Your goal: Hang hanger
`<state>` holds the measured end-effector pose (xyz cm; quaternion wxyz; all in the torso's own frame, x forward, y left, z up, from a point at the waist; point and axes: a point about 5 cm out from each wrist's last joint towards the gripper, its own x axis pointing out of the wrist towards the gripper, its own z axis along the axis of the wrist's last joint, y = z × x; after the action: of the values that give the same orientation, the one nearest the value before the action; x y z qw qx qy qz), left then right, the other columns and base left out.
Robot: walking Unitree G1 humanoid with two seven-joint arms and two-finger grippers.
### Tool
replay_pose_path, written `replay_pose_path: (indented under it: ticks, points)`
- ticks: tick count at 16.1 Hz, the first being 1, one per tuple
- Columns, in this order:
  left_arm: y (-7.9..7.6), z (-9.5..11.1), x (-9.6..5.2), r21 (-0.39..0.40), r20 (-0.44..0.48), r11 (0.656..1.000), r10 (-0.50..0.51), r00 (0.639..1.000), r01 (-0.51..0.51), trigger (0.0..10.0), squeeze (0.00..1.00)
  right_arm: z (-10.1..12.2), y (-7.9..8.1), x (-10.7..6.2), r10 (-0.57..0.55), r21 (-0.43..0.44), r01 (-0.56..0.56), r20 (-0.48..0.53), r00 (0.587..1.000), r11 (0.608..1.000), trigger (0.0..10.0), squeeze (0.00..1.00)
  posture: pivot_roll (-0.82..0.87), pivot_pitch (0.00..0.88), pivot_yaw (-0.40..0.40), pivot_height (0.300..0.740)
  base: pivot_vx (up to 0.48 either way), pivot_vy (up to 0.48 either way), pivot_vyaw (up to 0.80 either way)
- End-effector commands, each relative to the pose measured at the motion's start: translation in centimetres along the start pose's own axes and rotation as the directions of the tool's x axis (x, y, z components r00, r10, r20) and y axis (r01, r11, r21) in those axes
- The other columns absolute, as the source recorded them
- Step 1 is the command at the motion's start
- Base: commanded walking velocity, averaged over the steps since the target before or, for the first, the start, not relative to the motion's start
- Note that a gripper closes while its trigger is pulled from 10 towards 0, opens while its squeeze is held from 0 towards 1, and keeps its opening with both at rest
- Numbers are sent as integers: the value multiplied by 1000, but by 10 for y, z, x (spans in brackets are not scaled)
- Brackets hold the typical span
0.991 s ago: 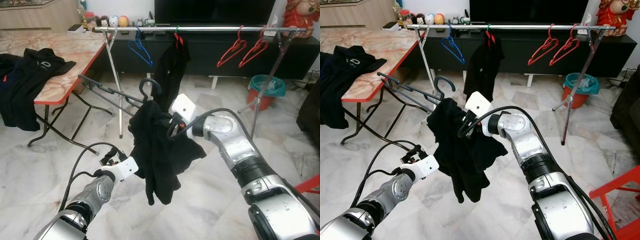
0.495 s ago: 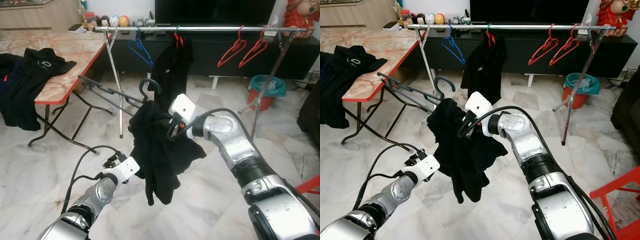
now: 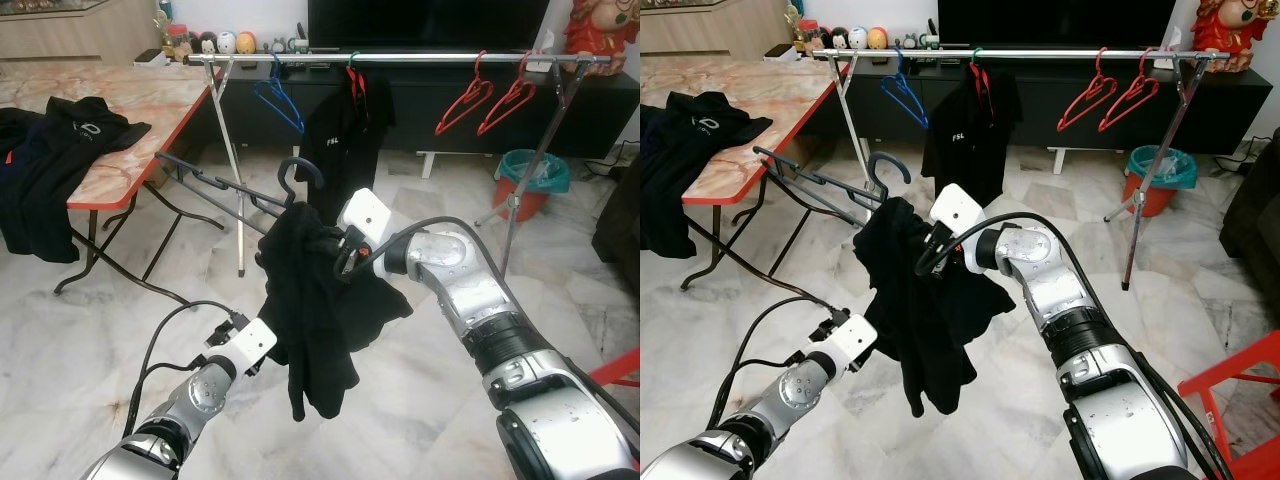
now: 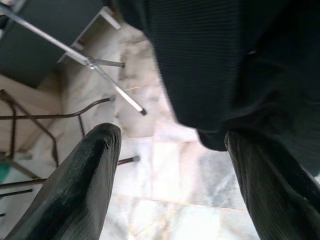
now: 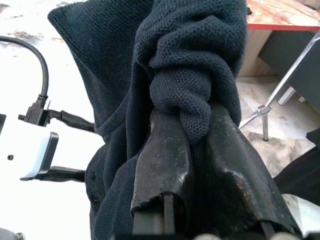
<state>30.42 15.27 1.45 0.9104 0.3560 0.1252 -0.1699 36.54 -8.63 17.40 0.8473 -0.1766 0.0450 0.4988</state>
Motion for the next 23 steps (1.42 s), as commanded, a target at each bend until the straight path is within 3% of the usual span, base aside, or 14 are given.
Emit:
replay_pose_path:
  ticks: [1,4,10,15,16,23]
  points:
    - [7,-10,-4,27,-42,998,54,998,-53,10000,0,15,0,2,8,-44,-6,43,999,999,0,0,-47,0,28,719,0,0,0]
    - [17,-10,-3,-12,-36,994,111,993,-112,10000,0,15,1,2,14,-45,-12,43,999,999,0,0,-49,0,26,719,0,0,0]
    - [17,11,4,-61,53,995,83,995,-79,10000,0,14,2,2,20,-43,-18,42,999,999,0,0,-47,0,25,719,0,0,0]
    - [10,20,8,-33,82,999,-9,997,12,10000,0,14,3,3,23,-43,-21,41,999,999,0,0,-47,0,24,719,0,0,0]
    - [6,22,9,7,88,999,-50,995,49,10000,0,14,3,3,26,-45,-24,39,999,999,0,0,-47,0,24,719,0,0,0]
    - [0,28,9,11,130,996,-87,988,86,10000,0,15,3,3,30,-48,-28,41,999,998,0,0,-48,0,25,719,0,0,0]
